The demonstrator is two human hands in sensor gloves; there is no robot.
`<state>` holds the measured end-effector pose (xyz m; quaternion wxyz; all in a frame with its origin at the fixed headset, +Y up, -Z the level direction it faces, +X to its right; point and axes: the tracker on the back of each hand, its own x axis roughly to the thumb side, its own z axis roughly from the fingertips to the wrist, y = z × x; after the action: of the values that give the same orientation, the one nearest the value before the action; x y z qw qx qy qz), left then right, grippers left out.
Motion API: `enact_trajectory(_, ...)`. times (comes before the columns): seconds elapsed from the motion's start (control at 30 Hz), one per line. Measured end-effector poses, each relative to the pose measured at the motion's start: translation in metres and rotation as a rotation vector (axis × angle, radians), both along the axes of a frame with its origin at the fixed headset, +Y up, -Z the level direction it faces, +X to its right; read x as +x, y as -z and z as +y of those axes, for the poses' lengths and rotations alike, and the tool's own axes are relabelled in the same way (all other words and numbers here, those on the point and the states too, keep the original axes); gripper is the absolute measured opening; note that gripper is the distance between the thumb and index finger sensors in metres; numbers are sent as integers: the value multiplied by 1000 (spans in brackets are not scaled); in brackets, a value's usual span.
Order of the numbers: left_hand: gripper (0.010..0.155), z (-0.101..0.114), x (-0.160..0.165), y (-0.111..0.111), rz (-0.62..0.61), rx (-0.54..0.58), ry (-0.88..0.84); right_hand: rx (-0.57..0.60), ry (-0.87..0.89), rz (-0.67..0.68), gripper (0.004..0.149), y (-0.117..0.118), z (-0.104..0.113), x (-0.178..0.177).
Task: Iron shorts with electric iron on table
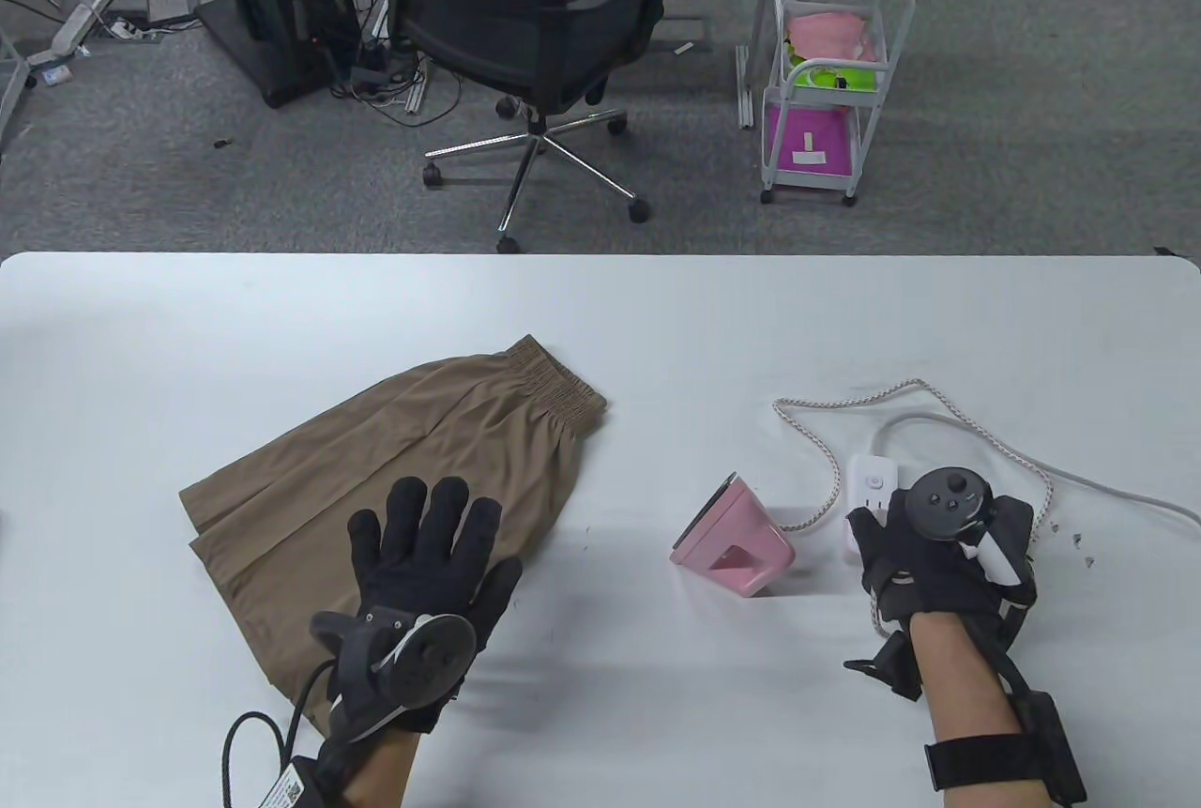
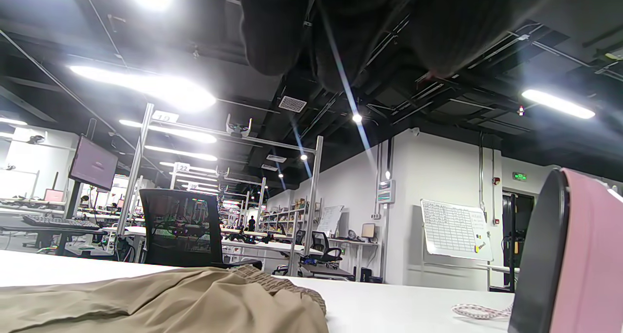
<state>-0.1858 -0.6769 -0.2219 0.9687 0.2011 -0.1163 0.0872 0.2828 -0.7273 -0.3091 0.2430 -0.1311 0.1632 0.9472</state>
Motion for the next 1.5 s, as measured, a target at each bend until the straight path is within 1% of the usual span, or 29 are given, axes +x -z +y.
enact_trajectory(0.17, 61, 1, -1, 0, 6, -1, 2, -7, 55, -8, 72, 2, -6, 4)
enact_trajectory(0.4, 61, 1, -2, 0, 13, 1, -4, -28, 58, -17, 72, 5, -7, 6)
enact_trajectory(0.47, 61, 1, -3, 1, 15, 0, -6, -66, 28, -19, 73, 7, -10, 4)
enact_trajectory(0.57, 61, 2, -3, 0, 18, -1, -10, -58, 35, -35, 73, 8, -7, 4)
enact_trajectory(0.63, 61, 2, -4, 0, 18, 0, -12, -95, 5, -45, 75, 9, -5, 4)
enact_trajectory(0.83, 61, 2, -4, 0, 20, 3, -15, -131, -38, -52, 76, 13, -1, -2)
enact_trajectory(0.9, 61, 2, -5, 0, 20, 1, -17, -188, -96, -33, 76, 13, -6, -4)
enact_trajectory(0.93, 61, 2, -5, 0, 20, 0, -18, -177, -93, -14, 76, 13, -4, -5)
enact_trajectory(0.97, 61, 2, -5, 0, 20, 1, -18, -135, -109, -38, 76, 12, -5, -5)
enact_trajectory(1.0, 61, 2, -5, 0, 20, 1, -18, -120, -107, -34, 76, 13, -5, -5)
enact_trajectory(1.13, 61, 2, -5, 0, 20, -3, -17, -166, -115, -33, 76, 13, -4, -6)
enact_trajectory(1.3, 61, 2, -6, 0, 21, -2, -22, -212, -220, -30, 78, 16, -1, -12)
enact_trajectory(1.37, 61, 3, -6, 0, 21, -4, -26, -209, -238, -46, 80, 16, 1, -12)
enact_trajectory(1.5, 61, 3, -8, 0, 28, -21, -41, -284, -162, -43, 85, 14, 7, -8)
